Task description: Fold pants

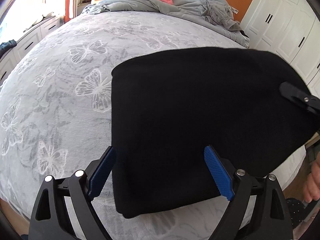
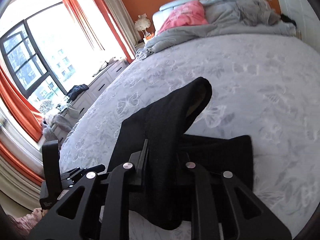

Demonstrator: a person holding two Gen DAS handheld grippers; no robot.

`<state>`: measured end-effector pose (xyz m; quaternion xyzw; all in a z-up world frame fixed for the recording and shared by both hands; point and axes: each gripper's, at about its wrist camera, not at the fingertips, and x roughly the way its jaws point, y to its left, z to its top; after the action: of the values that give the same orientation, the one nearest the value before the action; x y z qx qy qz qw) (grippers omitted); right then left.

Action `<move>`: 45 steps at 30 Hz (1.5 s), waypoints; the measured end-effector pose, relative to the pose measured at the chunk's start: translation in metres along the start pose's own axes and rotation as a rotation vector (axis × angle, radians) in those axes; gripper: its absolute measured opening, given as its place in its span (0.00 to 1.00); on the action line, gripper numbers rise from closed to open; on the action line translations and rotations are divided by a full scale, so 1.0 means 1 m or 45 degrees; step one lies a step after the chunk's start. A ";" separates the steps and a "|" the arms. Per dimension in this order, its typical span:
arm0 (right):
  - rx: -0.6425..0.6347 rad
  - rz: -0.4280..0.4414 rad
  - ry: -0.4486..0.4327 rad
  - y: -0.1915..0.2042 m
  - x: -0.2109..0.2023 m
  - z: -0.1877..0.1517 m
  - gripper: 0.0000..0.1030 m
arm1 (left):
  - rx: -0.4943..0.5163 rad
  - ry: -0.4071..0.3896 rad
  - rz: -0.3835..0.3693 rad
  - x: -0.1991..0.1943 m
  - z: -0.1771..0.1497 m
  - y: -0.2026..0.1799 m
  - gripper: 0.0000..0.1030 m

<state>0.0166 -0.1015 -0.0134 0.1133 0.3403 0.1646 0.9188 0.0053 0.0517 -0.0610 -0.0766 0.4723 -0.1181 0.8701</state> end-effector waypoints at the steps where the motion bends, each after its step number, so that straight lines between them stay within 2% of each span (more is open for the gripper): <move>1: -0.024 -0.054 0.008 -0.002 -0.002 -0.003 0.18 | 0.004 0.005 0.005 0.001 -0.001 -0.001 0.84; 3: -0.020 -0.188 0.126 -0.025 0.020 -0.022 0.24 | 0.008 0.030 0.002 0.004 -0.002 -0.003 0.84; 5: 0.071 -0.272 0.344 -0.065 0.065 -0.053 0.24 | -0.025 0.059 -0.024 0.007 -0.002 -0.001 0.84; 6: 0.147 -0.273 0.395 -0.081 0.074 -0.064 0.26 | -0.048 0.070 -0.045 0.008 -0.001 0.002 0.84; 7: 0.210 -0.208 0.341 -0.088 0.065 -0.066 0.27 | -0.070 0.079 -0.057 0.008 0.000 0.005 0.84; 8: 0.230 -0.195 0.281 -0.088 0.051 -0.062 0.29 | -0.090 0.080 -0.069 0.006 0.000 0.009 0.84; 9: 0.217 -0.234 0.220 -0.086 0.037 -0.056 0.44 | -0.105 0.074 -0.076 0.004 0.001 0.014 0.84; 10: 0.205 -0.262 0.177 -0.087 0.028 -0.050 0.54 | -0.121 0.065 -0.061 0.003 0.001 0.019 0.84; 11: 0.197 -0.260 0.159 -0.090 0.022 -0.045 0.69 | -0.142 0.056 -0.042 0.003 0.002 0.025 0.84; 12: 0.200 -0.257 0.170 -0.095 0.022 -0.044 0.71 | -0.164 0.055 -0.038 0.003 0.002 0.030 0.84; 14: 0.267 -0.251 0.260 -0.112 0.038 -0.049 0.71 | -0.244 0.108 -0.069 0.013 0.002 0.042 0.84; 17: 0.437 -0.141 0.362 -0.132 0.067 -0.065 0.71 | -0.365 0.283 -0.209 0.042 -0.001 0.055 0.85; 19: 0.464 -0.092 0.374 -0.132 0.079 -0.071 0.59 | -0.460 0.349 -0.314 0.059 -0.005 0.066 0.82; 20: 0.448 -0.074 0.365 -0.127 0.080 -0.070 0.44 | -0.472 0.332 -0.348 0.060 -0.003 0.069 0.71; 21: 0.441 -0.055 0.356 -0.122 0.078 -0.067 0.37 | -0.460 0.340 -0.435 0.059 0.001 0.068 0.38; 22: 0.463 -0.042 0.352 -0.116 0.071 -0.061 0.35 | -0.465 0.328 -0.444 0.052 0.004 0.069 0.30; 25: 0.426 0.083 0.204 -0.088 0.034 -0.040 0.33 | -0.415 0.204 -0.481 0.009 0.014 0.069 0.25; 26: 0.396 0.108 0.177 -0.078 0.023 -0.038 0.35 | -0.408 0.184 -0.475 -0.002 0.013 0.072 0.25; 27: 0.375 0.108 0.173 -0.074 0.018 -0.042 0.43 | -0.415 0.171 -0.447 -0.010 0.011 0.077 0.28; 28: 0.339 0.074 0.194 -0.072 0.022 -0.048 0.48 | -0.417 0.168 -0.392 -0.011 0.007 0.080 0.39; 29: 0.289 0.010 0.255 -0.074 0.034 -0.057 0.51 | -0.407 0.177 -0.319 -0.008 0.003 0.082 0.42; 30: 0.285 -0.092 0.292 -0.080 0.041 -0.065 0.44 | -0.402 0.196 -0.216 -0.003 -0.001 0.083 0.43; 31: 0.314 -0.201 0.292 -0.088 0.039 -0.070 0.39 | -0.390 0.197 -0.145 -0.004 -0.004 0.080 0.38; 32: 0.367 -0.200 0.221 -0.093 0.028 -0.070 0.28 | -0.363 0.158 -0.107 -0.012 -0.003 0.080 0.38; 33: 0.393 -0.112 0.120 -0.092 0.013 -0.064 0.10 | -0.321 0.078 -0.104 -0.024 -0.001 0.077 0.43; 34: 0.372 -0.087 0.080 -0.085 0.005 -0.057 0.05 | -0.282 0.002 -0.094 -0.037 0.000 0.072 0.51; 36: 0.244 -0.089 0.043 -0.056 0.001 -0.038 0.04 | -0.221 -0.150 -0.031 -0.057 0.003 0.059 0.63; 38: 0.144 0.000 0.093 -0.028 0.017 -0.025 0.04 | -0.139 -0.240 0.053 -0.061 0.006 0.043 0.68; 40: 0.051 0.005 0.152 -0.010 0.043 -0.023 0.04 | -0.056 -0.233 0.135 -0.050 0.015 0.027 0.69; 42: -0.030 -0.323 0.318 -0.036 0.120 -0.034 0.03 | 0.014 -0.190 0.192 -0.031 0.020 0.014 0.70; 43: -0.003 -0.356 0.336 -0.050 0.132 -0.038 0.00 | 0.042 -0.158 0.228 -0.021 0.020 0.009 0.70; 45: 0.105 -0.276 0.263 -0.054 0.111 -0.031 0.03 | 0.083 -0.093 0.266 0.000 0.017 0.005 0.70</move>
<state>0.0872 -0.1056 -0.1192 0.0960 0.4497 0.0613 0.8859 0.0202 0.0566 -0.0528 -0.0031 0.4416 -0.0393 0.8963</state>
